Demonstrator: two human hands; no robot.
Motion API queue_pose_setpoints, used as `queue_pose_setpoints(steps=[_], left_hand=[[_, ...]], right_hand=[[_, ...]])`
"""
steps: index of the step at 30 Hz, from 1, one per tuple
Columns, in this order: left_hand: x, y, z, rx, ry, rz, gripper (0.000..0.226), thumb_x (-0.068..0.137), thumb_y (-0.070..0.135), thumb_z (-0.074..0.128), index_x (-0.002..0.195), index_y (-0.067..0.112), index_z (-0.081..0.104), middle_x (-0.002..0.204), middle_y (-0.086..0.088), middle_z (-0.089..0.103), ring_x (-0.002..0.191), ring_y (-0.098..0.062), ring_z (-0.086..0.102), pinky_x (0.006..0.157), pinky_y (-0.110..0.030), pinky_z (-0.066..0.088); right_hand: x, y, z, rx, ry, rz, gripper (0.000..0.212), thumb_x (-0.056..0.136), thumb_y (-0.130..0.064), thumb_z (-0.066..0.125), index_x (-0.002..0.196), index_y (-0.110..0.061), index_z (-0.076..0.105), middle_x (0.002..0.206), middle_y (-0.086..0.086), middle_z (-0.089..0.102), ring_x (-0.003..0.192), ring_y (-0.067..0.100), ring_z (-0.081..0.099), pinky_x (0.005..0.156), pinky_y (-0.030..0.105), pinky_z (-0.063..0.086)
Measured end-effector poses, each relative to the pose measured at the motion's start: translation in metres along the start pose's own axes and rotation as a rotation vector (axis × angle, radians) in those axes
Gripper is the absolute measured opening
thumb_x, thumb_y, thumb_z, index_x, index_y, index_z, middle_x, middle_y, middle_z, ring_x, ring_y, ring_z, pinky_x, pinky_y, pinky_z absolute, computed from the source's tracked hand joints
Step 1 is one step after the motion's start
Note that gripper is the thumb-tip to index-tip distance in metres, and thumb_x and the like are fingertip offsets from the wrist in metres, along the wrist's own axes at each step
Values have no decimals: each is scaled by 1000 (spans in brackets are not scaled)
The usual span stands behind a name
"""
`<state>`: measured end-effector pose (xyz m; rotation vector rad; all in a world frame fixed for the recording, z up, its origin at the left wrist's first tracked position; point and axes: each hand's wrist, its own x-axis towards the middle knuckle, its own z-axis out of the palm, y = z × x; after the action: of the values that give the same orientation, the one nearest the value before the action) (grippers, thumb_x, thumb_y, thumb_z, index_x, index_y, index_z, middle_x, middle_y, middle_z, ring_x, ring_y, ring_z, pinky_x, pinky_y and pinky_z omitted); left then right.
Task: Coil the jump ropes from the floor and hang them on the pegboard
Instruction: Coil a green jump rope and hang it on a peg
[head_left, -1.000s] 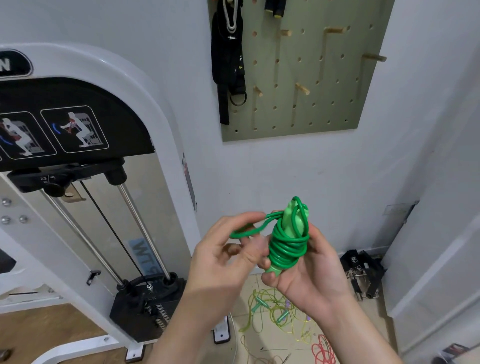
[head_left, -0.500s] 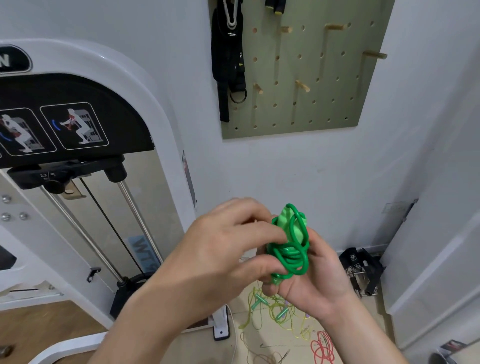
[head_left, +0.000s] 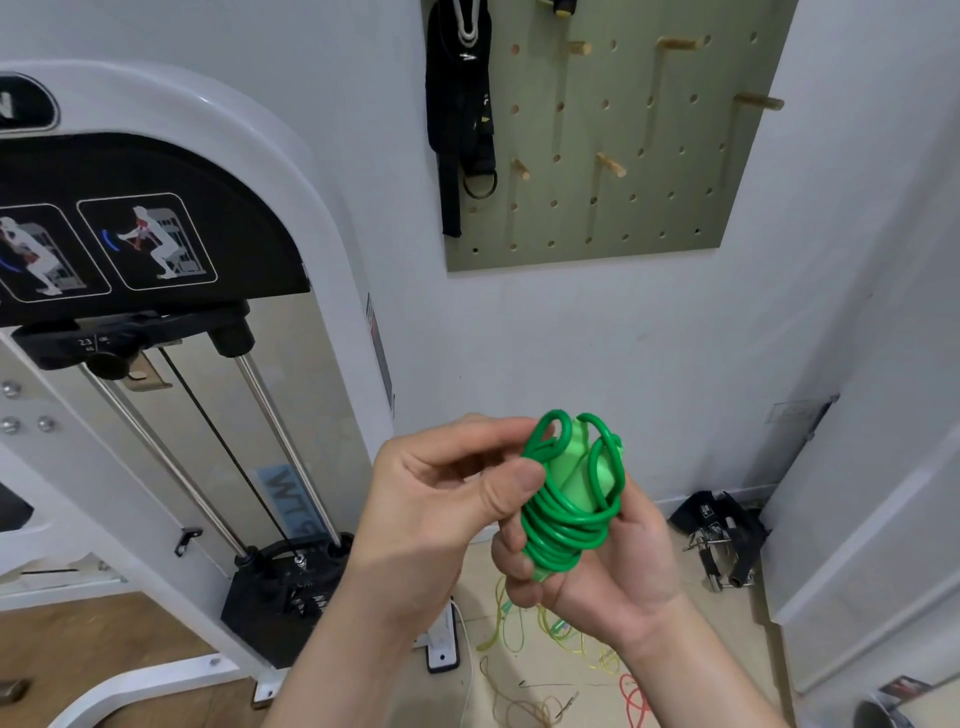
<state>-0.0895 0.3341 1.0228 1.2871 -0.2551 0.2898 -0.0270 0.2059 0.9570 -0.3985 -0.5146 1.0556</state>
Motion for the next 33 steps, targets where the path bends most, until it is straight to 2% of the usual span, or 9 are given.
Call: queue_pose_setpoints(steps=[2, 6, 10, 13, 16, 19, 23, 28, 33], left_hand=[[-1, 0, -1, 187, 65, 88, 22, 63, 20, 80, 85, 24, 79, 80, -10, 68, 67, -18, 64, 62, -26, 51], [-5, -1, 3, 355, 208, 166, 18, 69, 5, 77, 78, 20, 79, 81, -12, 64, 52, -10, 59, 49, -17, 47], [-7, -4, 4, 490, 315, 275, 18, 68, 10, 78, 81, 22, 77, 77, -9, 64, 50, -11, 58, 44, -17, 43], [-7, -7, 0, 693, 312, 410, 16, 73, 19, 71, 88, 21, 76, 74, 3, 63, 53, -17, 54, 48, -20, 43], [-7, -6, -4, 946, 254, 558, 14, 79, 13, 70, 90, 12, 76, 77, 1, 64, 58, -7, 55, 55, -14, 44], [-4, -6, -12, 1100, 194, 641, 15, 83, 12, 67, 95, 9, 76, 82, -1, 66, 70, -10, 61, 63, -26, 50], [-7, -11, -15, 1093, 149, 569, 24, 89, 13, 58, 108, 12, 71, 99, 5, 67, 90, -10, 63, 78, -26, 51], [-20, -10, -8, 474, 170, 26, 39, 81, 44, 53, 119, 47, 57, 112, 17, 68, 107, -5, 63, 89, -24, 49], [-15, -16, -13, 857, 262, 188, 15, 82, 31, 63, 93, 39, 69, 89, 23, 68, 81, -4, 63, 70, -14, 47]], right_hand=[[0, 0, -1, 0, 61, -8, 47, 86, -47, 61, 106, -4, 64, 89, 18, 65, 76, 28, 61, 63, 31, 44], [3, 3, 0, -40, 158, -6, 51, 75, -46, 74, 101, -3, 65, 81, 19, 64, 69, 28, 60, 58, 32, 44], [7, 5, 5, -50, 115, 23, 51, 79, -50, 67, 106, -8, 69, 91, 12, 68, 70, 22, 62, 60, 30, 44], [9, 5, 7, -80, 69, 18, 43, 85, -52, 58, 105, -16, 72, 102, 2, 71, 74, 17, 65, 63, 28, 45], [10, 6, 8, -93, 168, 11, 41, 73, -51, 73, 93, -15, 74, 88, 6, 70, 65, 20, 64, 57, 29, 44], [8, 5, 8, -144, 268, -4, 45, 64, -49, 81, 89, -13, 72, 78, 12, 64, 61, 24, 62, 54, 29, 45], [7, 0, 9, -241, 380, -143, 51, 66, -45, 83, 104, -15, 65, 84, 16, 62, 65, 28, 61, 55, 32, 51], [1, -10, 13, -774, 639, -271, 28, 78, -38, 65, 104, -28, 70, 96, 0, 70, 83, 15, 67, 63, 29, 52], [1, -4, 8, -1084, 679, -386, 27, 78, -37, 71, 103, -26, 71, 97, -3, 72, 89, 11, 67, 76, 27, 55]])
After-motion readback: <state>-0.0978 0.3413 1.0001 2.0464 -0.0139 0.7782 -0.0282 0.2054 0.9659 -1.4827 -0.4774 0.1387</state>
